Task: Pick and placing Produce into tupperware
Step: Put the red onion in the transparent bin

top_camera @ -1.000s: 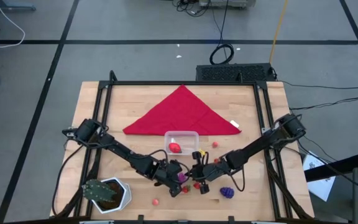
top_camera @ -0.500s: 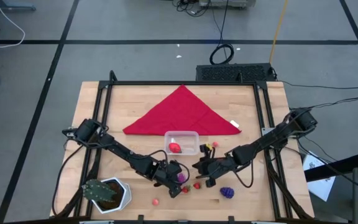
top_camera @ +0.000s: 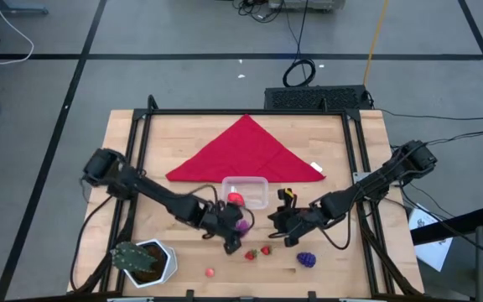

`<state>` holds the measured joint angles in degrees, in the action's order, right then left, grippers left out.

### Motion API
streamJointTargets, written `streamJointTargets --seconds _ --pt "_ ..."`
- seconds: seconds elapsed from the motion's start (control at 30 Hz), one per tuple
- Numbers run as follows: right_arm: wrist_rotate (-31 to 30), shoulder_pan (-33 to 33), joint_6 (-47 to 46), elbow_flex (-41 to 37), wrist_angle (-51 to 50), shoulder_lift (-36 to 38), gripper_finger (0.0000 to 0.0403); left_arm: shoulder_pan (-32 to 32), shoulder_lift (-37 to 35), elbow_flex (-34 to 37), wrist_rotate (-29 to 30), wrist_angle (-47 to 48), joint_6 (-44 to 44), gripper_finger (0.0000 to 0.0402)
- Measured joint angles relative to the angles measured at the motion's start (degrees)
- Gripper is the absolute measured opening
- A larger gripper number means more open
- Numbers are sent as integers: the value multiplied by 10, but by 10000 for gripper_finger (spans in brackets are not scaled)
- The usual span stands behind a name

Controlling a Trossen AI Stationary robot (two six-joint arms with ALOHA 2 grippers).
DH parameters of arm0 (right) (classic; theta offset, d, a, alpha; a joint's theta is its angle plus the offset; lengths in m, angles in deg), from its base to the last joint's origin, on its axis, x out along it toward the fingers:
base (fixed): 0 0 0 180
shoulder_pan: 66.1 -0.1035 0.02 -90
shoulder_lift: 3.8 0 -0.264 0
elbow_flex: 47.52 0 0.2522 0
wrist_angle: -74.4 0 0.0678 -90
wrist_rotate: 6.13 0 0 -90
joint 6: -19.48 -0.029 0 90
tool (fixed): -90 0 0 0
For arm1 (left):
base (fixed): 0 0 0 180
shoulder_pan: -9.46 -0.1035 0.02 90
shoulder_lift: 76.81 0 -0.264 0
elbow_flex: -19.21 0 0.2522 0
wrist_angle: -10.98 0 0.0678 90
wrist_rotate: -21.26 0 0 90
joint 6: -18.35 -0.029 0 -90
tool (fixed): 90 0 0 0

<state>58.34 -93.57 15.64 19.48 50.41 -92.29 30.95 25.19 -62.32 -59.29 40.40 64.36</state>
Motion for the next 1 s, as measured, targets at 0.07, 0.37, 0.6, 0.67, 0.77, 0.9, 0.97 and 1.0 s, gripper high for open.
streamJointTargets --seconds 0.07,0.37,0.6,0.67,0.77,0.9,0.97,1.0 --pt "0 0 0 0 -5 0 0 -20 -22 0 1 9 -25 214" --pt "0 1 -1 0 -44 0 0 -119 -73 -1 -10 49 -109 215" --pt "-1 13 -4 0 -83 0 0 -156 -74 0 -33 47 -138 216" --pt "-1 18 -3 0 -88 0 0 -159 -74 0 -34 52 -145 216" --pt "-2 28 1 0 -89 0 0 -165 -74 0 -34 64 -154 216" --pt "-2 40 4 0 -84 0 0 -171 -74 0 -24 85 -159 216" --pt "-2 45 11 0 -84 0 0 -173 -74 0 -19 94 -162 216" --pt "-2 46 17 0 -81 0 0 -175 -74 0 -19 97 -163 216"
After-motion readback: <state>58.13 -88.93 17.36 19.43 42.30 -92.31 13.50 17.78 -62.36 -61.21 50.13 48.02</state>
